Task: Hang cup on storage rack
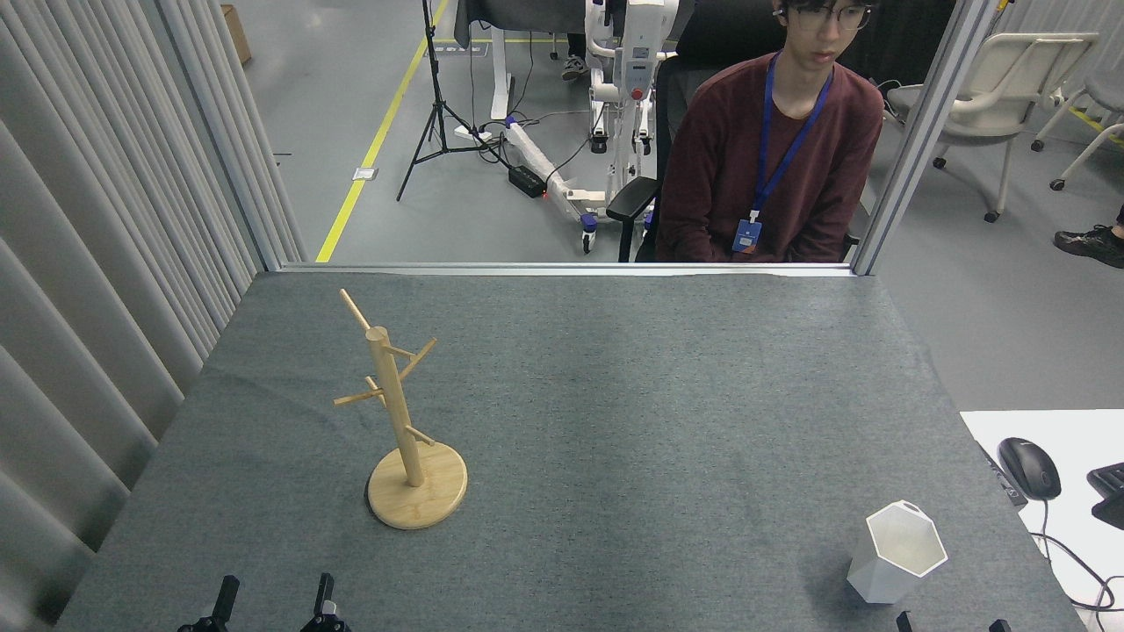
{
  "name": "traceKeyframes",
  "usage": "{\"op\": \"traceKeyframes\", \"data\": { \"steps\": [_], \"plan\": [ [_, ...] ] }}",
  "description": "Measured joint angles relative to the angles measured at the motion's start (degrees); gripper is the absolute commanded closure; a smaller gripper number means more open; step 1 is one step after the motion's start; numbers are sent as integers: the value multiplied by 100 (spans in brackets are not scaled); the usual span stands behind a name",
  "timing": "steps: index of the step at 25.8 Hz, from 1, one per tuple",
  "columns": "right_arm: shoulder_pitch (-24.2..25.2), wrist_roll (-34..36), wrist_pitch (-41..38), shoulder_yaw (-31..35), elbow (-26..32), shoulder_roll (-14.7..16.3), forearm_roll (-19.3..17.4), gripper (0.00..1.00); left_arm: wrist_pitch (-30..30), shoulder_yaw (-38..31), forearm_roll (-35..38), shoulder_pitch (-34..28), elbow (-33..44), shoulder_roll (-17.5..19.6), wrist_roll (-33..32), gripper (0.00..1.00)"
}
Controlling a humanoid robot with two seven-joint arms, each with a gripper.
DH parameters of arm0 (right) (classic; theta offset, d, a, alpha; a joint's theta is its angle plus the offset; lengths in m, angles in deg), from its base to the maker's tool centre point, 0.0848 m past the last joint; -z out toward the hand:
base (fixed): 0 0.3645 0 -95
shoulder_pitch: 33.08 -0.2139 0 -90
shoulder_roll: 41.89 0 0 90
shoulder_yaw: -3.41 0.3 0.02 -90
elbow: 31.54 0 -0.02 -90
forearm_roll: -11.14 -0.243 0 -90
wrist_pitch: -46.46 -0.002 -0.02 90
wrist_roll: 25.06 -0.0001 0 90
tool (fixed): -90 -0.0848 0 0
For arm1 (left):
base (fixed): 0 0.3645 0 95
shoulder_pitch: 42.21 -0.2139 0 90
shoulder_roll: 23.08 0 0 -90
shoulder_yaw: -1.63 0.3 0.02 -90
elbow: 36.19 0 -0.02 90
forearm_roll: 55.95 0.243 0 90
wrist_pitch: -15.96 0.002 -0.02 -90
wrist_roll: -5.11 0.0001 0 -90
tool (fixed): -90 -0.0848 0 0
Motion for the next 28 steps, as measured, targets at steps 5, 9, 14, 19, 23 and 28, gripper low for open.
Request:
{"op": "traceKeyframes", "data": {
  "steps": [5, 9, 14, 19, 23, 28],
  "plan": [
    [-556, -8, -24, -27, -648, 477, 269, 1, 2, -5, 1, 0, -26, -1, 86, 1],
    [-875, -13, -56, -45, -1026, 711, 326, 1, 5, -7, 6, 0, -48, -1, 103, 1],
    [-1006, -36, -66, -229, -1201, 813, 361, 1, 13, -23, 7, 0, -71, 2, 144, 1],
    [-1026, -2, -64, -375, -1245, 825, 378, 1, 14, -72, 8, 0, -73, 7, 151, 1],
    [-1110, 15, -33, -490, -1300, 825, 394, 1, 14, -97, 9, 0, -72, 8, 155, 1],
    [-1258, 35, -3, -632, -1489, 824, 532, 1, 6, -113, 9, 0, -72, 8, 197, 1]
  ]
}}
